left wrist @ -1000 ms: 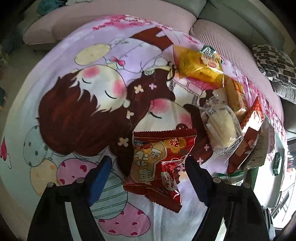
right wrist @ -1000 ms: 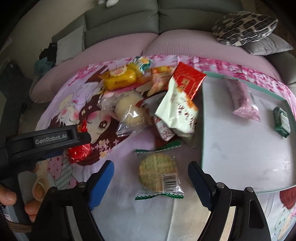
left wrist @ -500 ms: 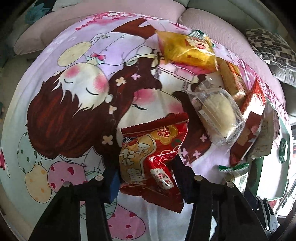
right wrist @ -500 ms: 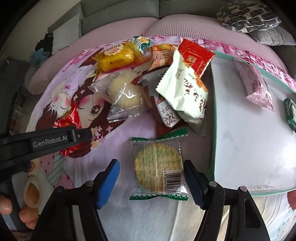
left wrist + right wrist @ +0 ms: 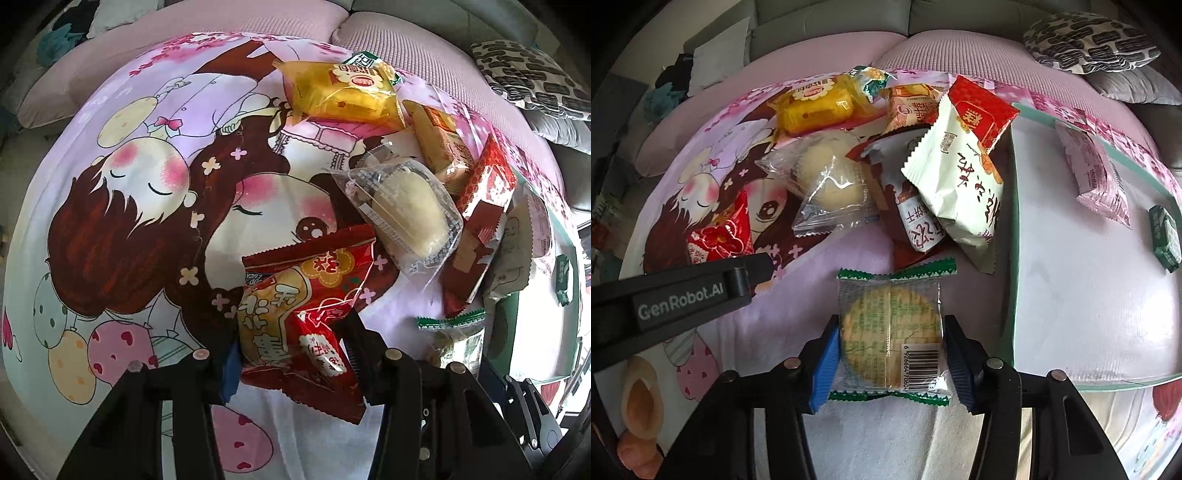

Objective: Organize snacks
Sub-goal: 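Grasp the red-gold snack bag with the left gripper while the right grasps the clear round cookie, then carry the red-gold bag and round cookie into the tray with both grippers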

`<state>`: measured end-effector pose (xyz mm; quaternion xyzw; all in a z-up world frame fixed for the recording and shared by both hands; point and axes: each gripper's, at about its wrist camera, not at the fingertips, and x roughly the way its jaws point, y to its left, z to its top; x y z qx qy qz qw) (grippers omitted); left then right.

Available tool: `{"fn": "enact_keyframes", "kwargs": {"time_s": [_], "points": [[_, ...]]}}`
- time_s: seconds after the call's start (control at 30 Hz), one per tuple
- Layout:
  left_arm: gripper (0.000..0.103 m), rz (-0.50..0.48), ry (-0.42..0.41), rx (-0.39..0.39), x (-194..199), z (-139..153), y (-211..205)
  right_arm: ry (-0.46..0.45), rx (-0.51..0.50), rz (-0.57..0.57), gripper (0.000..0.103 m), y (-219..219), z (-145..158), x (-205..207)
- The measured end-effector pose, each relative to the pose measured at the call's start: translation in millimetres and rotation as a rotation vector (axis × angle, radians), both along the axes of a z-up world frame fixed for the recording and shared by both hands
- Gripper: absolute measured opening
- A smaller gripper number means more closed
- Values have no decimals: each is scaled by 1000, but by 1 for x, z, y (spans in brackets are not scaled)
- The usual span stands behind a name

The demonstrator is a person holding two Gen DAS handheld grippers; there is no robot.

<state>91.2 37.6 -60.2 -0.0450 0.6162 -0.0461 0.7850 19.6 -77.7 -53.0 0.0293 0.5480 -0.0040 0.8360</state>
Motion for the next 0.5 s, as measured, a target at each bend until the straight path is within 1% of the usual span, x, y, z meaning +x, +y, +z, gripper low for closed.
{"fn": "enact_keyframes", "kwargs": {"time_s": [0.17, 0.27, 0.5], "points": [[51, -17, -6, 2, -3, 3, -6, 0, 9, -2, 53, -4, 3, -4], [51, -19, -15, 0, -8, 10, -13, -3, 19, -6, 53, -6, 5, -6], [51, -8, -44, -5, -12, 22, -10, -31, 39, -8, 53, -10, 17, -13]]}}
